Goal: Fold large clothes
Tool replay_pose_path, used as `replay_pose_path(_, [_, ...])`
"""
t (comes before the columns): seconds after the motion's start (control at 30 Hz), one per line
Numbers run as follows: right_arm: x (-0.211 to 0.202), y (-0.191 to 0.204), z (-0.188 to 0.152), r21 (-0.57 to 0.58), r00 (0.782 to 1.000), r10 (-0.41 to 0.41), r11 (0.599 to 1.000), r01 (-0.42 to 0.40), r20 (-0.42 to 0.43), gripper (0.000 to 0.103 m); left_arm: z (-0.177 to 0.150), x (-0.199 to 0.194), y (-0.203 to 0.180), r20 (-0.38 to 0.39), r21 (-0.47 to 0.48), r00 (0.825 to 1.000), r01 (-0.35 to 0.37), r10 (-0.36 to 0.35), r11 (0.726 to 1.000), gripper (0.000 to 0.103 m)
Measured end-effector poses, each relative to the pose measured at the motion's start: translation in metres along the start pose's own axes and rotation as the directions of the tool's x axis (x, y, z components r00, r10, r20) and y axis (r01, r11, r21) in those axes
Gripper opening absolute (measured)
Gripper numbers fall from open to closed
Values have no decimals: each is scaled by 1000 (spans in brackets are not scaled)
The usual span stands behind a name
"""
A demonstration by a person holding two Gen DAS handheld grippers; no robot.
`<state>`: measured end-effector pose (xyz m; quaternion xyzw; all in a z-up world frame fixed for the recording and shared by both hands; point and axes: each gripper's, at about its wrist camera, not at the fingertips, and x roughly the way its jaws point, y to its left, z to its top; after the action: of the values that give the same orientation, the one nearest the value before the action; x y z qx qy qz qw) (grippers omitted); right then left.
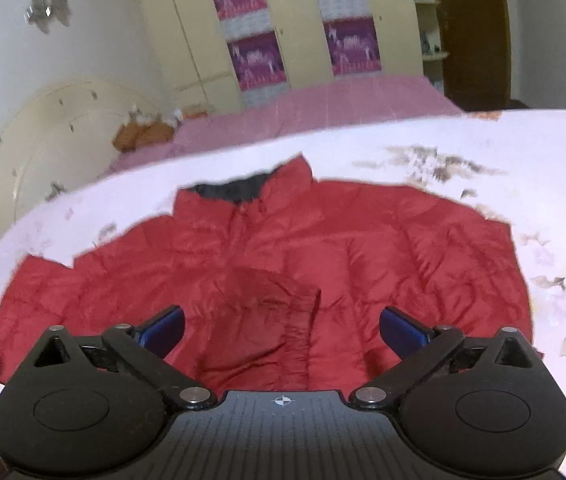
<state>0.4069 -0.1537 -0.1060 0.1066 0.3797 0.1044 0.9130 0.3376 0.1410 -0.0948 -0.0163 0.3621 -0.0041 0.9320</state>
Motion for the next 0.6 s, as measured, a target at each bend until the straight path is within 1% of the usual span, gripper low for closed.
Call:
replay_pose_path(0.07, [13, 2, -3, -3, 999, -21, 1000, 21, -42, 102, -8, 9, 8, -40, -3, 999, -33, 32, 999, 82])
replay_pose_path(0.1, [17, 2, -5, 3, 998, -16, 1000, 16, -54, 98, -14, 12, 11, -56, -1, 998, -41, 41, 999, 81])
replay_pose_path(0.13, [20, 4, -7, 4, 998, -6, 1000, 7, -66, 76, -19, 18, 11, -66, 9, 997, -50, 51, 999, 81])
replay_pose_path(0.17, [24, 6, -8, 3, 996, 5, 1000, -4, -85, 58, -23, 23, 8, -67, 25, 996, -58, 59, 998, 79])
replay_pose_path(0.2, [26, 8, -10, 1, 996, 8, 1000, -8, -90, 55, -25, 28, 5, -64, 41, 996, -65, 67, 997, 77])
replay_pose_path(0.23, [26, 11, -10, -8, 996, 3, 1000, -4, -84, 55, -24, 37, 0, -53, 53, 996, -71, 74, 996, 76])
replay_pose_path(0.27, [26, 13, -9, -17, 997, 3, 1000, -5, -81, 48, -30, 31, 3, -43, 57, 996, -73, 76, 996, 74])
replay_pose_path(0.3, [25, 14, -9, -21, 997, 15, 1000, -17, -79, 39, -27, 38, -1, -34, 62, 996, -80, 82, 995, 71])
replay_pose_path(0.33, [23, 14, -6, -22, 997, 32, 999, -34, -74, 22, -28, 36, -2, -26, 69, 995, -90, 92, 994, 71])
replay_pose_path(0.37, [18, 15, -3, -28, 998, 37, 999, -38, -58, 21, -26, 42, -6, -16, 84, 994, -109, 111, 990, 68])
replay_pose_path(0.4, [13, 16, 1, -45, 999, 23, 999, -24, -23, 21, -29, 37, -7, -8, 97, 992, -127, 128, 987, 63])
replay_pose_path(0.43, [6, 14, 5, -60, 1000, 7, 998, -7, 11, 21, -28, 41, -8, -5, 108, 989, -144, 145, 984, 59])
replay_pose_path(0.5, [-6, 5, 16, -66, 997, -35, 997, 40, 68, 21, -26, 48, -8, 0, 112, 988, -156, 157, 981, 49])
replay_pose_path(0.53, [-9, -3, 19, -60, 995, -56, 996, 60, 78, 21, -27, 48, -6, 6, 119, 987, -157, 158, 980, 46])
replay_pose_path(0.6, [-10, -20, 22, -42, 993, -98, 994, 101, 69, 21, -28, 47, -8, 17, 139, 989, -149, 148, 979, 35])
